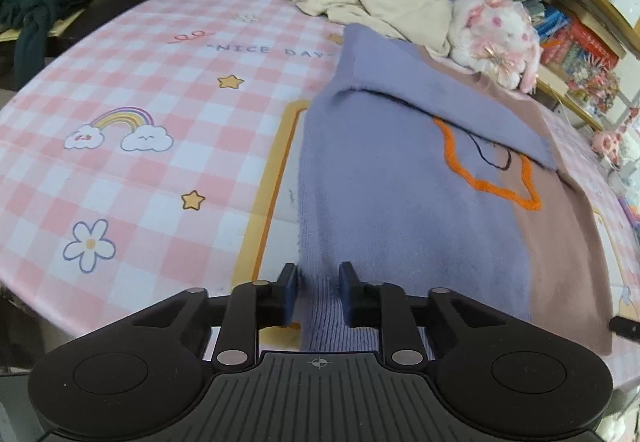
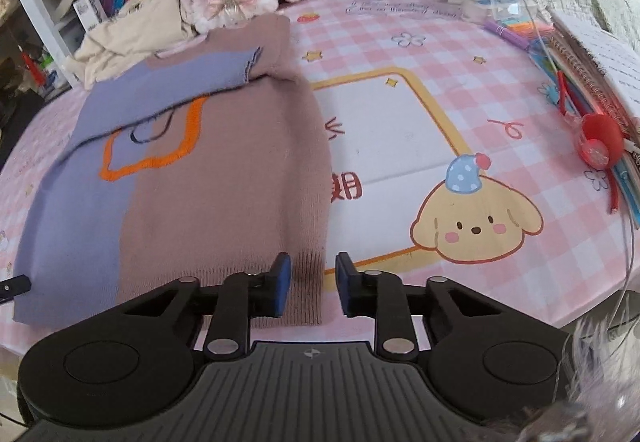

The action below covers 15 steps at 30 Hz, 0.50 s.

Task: Fold clothes
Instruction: 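Grasp the lavender hem side with the left tool while the right tool grasps the mauve hem side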

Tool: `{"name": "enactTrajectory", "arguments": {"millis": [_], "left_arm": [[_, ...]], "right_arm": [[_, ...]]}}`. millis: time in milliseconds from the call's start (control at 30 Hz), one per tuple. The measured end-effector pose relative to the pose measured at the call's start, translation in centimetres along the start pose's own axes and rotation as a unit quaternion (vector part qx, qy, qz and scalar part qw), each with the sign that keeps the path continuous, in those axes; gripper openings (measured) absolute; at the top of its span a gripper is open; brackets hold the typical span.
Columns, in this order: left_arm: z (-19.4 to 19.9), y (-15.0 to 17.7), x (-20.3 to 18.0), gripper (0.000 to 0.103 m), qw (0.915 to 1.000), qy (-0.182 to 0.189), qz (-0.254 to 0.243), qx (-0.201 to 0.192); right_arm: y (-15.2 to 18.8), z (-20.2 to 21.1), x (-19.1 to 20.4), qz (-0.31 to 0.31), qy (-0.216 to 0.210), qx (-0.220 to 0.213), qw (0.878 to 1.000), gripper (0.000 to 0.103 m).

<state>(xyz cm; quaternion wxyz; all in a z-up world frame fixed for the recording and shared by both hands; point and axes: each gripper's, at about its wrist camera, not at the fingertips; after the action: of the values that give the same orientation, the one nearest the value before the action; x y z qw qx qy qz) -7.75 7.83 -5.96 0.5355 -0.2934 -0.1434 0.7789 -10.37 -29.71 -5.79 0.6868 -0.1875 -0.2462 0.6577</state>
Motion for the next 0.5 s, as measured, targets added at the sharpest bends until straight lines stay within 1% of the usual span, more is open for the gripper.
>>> {"name": "enactTrajectory", "arguments": {"millis": [167,300,333,367,433,500], "left_arm": [[0.1,0.1,0.1,0.016,1.0,-0.006,0.004,-0.002],[-0.1,-0.2,0.6,0.006,0.9997,-0.001,0.022,0.002],[-0.1,-0.2,0.7,0.005,0.9996,0.002,0.028,0.003],[0.0,-0.2,0.7,0.004,0.9995,0.003,0.031,0.003],[0.4,-0.4,0.5,0.004,0.9993,0.008,0.036,0.0],[1.3,-0.6,-0.4,0.004,0.9992,0.027,0.027,-0.011]], "right_arm": [[0.3,-0.8,0.2,0.01,-0.004,0.018,1.0,0.018],[0.1,-0.9,0.4,0.022,-0.01,0.018,1.0,0.011],[0.0,-0.9,0.5,0.022,-0.012,0.017,1.0,0.007],[0.0,-0.8,0.5,0.023,-0.014,0.015,1.0,0.006],[-0.2,-0.4,0.7,0.027,-0.018,0.004,0.999,0.005],[-0.5,0.4,1.1,0.036,-0.026,-0.017,0.999,0.005]]}}
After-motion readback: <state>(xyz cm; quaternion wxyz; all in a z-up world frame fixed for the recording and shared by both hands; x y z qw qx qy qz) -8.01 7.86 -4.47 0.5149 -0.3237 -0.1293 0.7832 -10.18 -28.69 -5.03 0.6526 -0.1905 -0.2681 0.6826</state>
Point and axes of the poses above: each gripper's, at about its wrist camera, not at the fingertips, and z roughly against the way its jaws point, x to its left, y to its underside, and after that the axes turned 9 degrees about z, right-handed
